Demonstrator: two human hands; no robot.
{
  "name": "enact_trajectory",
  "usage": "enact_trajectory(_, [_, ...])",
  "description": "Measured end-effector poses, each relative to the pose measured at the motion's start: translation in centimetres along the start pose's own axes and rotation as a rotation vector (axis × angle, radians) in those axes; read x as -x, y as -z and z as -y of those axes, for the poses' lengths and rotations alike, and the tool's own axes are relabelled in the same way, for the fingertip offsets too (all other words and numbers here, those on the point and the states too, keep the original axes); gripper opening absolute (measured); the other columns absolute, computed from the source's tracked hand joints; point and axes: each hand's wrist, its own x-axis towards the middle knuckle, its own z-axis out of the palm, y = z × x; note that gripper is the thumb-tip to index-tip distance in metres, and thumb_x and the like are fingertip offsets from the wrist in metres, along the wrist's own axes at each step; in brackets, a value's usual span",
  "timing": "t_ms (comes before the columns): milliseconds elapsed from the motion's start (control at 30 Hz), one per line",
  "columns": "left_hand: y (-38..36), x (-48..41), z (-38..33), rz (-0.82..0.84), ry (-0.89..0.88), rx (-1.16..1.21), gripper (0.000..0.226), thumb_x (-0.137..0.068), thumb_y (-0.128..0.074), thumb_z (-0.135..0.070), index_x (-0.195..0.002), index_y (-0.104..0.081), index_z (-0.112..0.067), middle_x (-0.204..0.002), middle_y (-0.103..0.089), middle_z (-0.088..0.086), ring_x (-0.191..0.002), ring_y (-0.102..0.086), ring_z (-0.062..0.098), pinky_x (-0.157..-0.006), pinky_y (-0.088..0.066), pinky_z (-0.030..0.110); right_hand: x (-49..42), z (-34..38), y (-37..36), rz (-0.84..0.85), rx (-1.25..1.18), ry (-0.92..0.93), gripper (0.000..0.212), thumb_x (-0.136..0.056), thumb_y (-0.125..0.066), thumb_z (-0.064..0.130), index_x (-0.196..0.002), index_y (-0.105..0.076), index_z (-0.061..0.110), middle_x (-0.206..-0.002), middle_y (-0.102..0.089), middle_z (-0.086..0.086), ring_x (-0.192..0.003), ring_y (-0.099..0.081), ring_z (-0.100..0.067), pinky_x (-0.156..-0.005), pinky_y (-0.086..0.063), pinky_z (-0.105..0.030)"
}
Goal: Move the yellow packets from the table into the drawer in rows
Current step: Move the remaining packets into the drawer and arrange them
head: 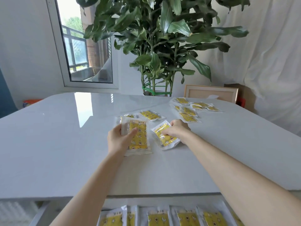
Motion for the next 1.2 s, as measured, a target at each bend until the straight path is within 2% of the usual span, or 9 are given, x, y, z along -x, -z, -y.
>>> enact_trajectory(167, [1.2,4.0,-0.7,0.019,0.005,-0.009,0.013,-0.075,-0.077,-0.02,-0.08,-0.066,-0.023,-0.086,-0.073,0.009,-0.082,-0.071,0.027,-0.078,-0.058,0.045,4.7,-2.2,0.4,-0.016,-0.115,0.076,0.024,-0.074,-0.068,0.023,-0.076,-0.044,0.02,-0.083,-0.055,0.0,-0.076,-0.051,-0.019,-0.062,-0.039,-0.027])
enact_trajectory(367, [2.9,8.5,-1.5,0.103,0.032,-0.054,0.015,-0.078,-0.076,-0.024,-0.085,-0.064,-0.018,-0.094,-0.071,0.013,-0.082,-0.066,0.026,-0.079,-0.055,0.047,10.3,-4.1,1.4,0.039,-0.333,0.115,0.024,-0.083,-0.068,0.028,-0.092,-0.047,0.021,-0.094,-0.054,0.003,-0.089,-0.052,-0.018,-0.074,-0.041,-0.028])
enact_trajectory(500, [4.3,10.6,-1.8,0.138,0.08,-0.038,0.077,-0.067,-0.079,-0.045,-0.132,-0.051,-0.015,-0.129,-0.06,0.006,-0.114,-0.06,0.026,-0.098,-0.049,0.046,13.5,-5.4,2.3,0.075,-0.459,0.13,0.027,-0.085,-0.068,0.027,-0.103,-0.051,0.016,-0.102,-0.062,0.0,-0.086,-0.056,-0.016,-0.06,-0.039,-0.022])
enact_trajectory(567, [4.8,11.9,-2.3,0.141,0.104,0.009,0.084,-0.073,-0.077,-0.041,-0.144,-0.037,-0.018,-0.138,-0.052,0.003,-0.118,-0.057,0.024,-0.101,-0.046,0.044,15.1,-6.2,2.9,0.111,-0.498,0.13,0.029,-0.087,-0.068,0.026,-0.107,-0.051,0.013,-0.104,-0.063,-0.002,-0.087,-0.056,-0.015,-0.06,-0.039,-0.019])
enact_trajectory(667, [4.9,13.3,-2.7,0.207,0.138,0.047,0.076,-0.082,-0.071,-0.03,-0.145,-0.031,-0.016,-0.132,-0.053,0.0,-0.109,-0.06,0.019,-0.102,-0.045,0.041,17.2,-7.8,4.1,0.186,-0.547,0.103,0.025,-0.088,-0.067,0.025,-0.104,-0.05,0.015,-0.109,-0.066,-0.005,-0.086,-0.059,-0.014,-0.073,-0.044,-0.024])
enact_trajectory(767, [4.7,14.5,-3.2,0.277,0.156,0.015,0.072,-0.083,-0.07,-0.025,-0.144,-0.034,-0.013,-0.133,-0.056,0.008,-0.107,-0.062,0.021,-0.101,-0.046,0.04,19.0,-9.9,5.6,0.289,-0.558,0.064,0.018,-0.091,-0.064,0.024,-0.092,-0.047,0.019,-0.09,-0.06,0.005,-0.074,-0.053,-0.002,-0.059,-0.045,-0.019])
enact_trajectory(900, [3.7,17.1,-3.7,0.454,0.218,-0.023,0.042,-0.09,-0.061,-0.009,-0.129,-0.047,-0.006,-0.107,-0.063,0.008,-0.084,-0.063,0.016,-0.072,-0.054,0.026,20.5,-12.7,6.8,0.375,-0.528,-0.004,0.018,-0.089,-0.067,0.021,-0.093,-0.051,0.014,-0.089,-0.058,0.003,-0.078,-0.055,-0.006,-0.075,-0.051,-0.021])
enact_trajectory(1000, [3.0,19.1,-3.4,0.575,0.325,-0.062,0.008,-0.092,-0.056,-0.003,-0.099,-0.059,-0.002,-0.089,-0.066,0.007,-0.071,-0.066,0.015,-0.057,-0.057,0.024,21.0,-15.0,7.2,0.463,-0.497,-0.07,0.013,-0.09,-0.065,0.015,-0.097,-0.058,0.006,-0.091,-0.066,-0.004,-0.075,-0.064,-0.015,-0.069,-0.054,-0.026])
enact_trajectory(1200, [1.0,19.8,-0.6,0.778,0.565,-0.076,0.012,-0.093,-0.049,0.005,-0.101,-0.058,0.009,-0.094,-0.067,0.02,-0.066,-0.071,0.024,-0.066,-0.06,0.038,19.5,-19.5,6.8,0.338,-0.365,-0.201,0.007,-0.091,-0.063,0.009,-0.09,-0.061,0.002,-0.084,-0.069,-0.012,-0.069,-0.067,-0.02,-0.069,-0.056,-0.032])
